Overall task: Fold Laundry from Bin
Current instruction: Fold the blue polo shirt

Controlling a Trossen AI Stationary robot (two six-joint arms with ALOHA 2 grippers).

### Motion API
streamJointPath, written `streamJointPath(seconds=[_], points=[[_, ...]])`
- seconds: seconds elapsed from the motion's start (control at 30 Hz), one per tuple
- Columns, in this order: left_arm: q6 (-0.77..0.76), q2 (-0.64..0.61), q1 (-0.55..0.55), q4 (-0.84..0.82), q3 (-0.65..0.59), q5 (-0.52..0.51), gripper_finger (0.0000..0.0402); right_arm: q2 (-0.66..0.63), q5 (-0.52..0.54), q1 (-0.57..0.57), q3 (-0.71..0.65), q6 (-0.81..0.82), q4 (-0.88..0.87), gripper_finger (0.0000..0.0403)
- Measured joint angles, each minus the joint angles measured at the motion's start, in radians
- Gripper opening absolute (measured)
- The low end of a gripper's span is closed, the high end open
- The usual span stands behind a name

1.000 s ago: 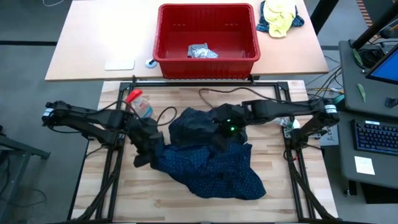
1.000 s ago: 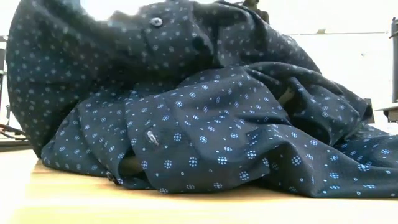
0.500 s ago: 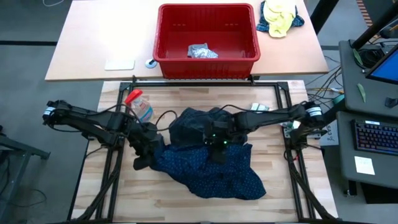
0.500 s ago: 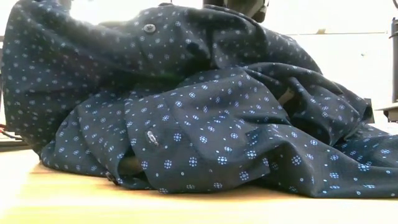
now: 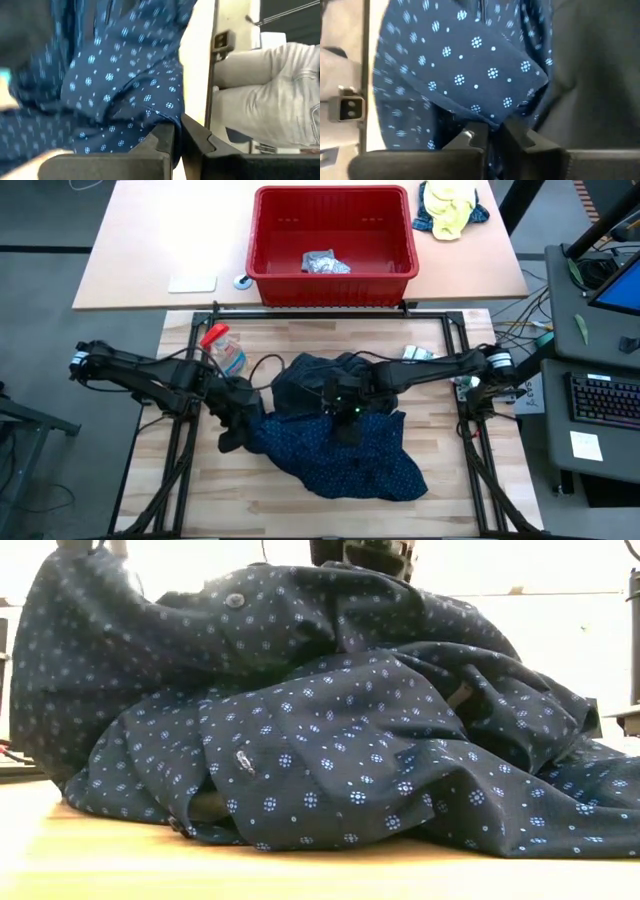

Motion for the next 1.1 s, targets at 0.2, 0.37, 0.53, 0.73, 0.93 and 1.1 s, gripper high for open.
streamJointPath(seconds=[0.2,0.37,0.53,0.73,0.93,1.1], points=[[0.172,-0.015,-0.002,-0.097,0.219,-0.197,0.0,-0.131,0.136,0.003,0.056,0.026,0.003,0.0009],[0.402,0.005,-0.001,-0.296,0.468,-0.567,0.0,-0.244,0.327,0.015,0.149,0.01,0.015,0.0009],[0.605,0.027,0.0,-0.214,0.677,-0.741,0.0,-0.295,0.46,0.046,0.268,-0.071,0.062,0.0009],[0.682,0.077,-0.001,-0.175,0.883,-0.732,0.0,-0.27,0.547,0.135,0.442,-0.209,0.058,0.0009],[0.671,0.162,-0.009,-0.292,1.084,-0.548,0.0,-0.254,0.629,0.26,0.626,-0.365,0.057,0.0008],[0.728,0.266,-0.023,-0.287,1.257,-0.565,0.0,-0.236,0.779,0.344,0.759,-0.486,0.062,0.0008]])
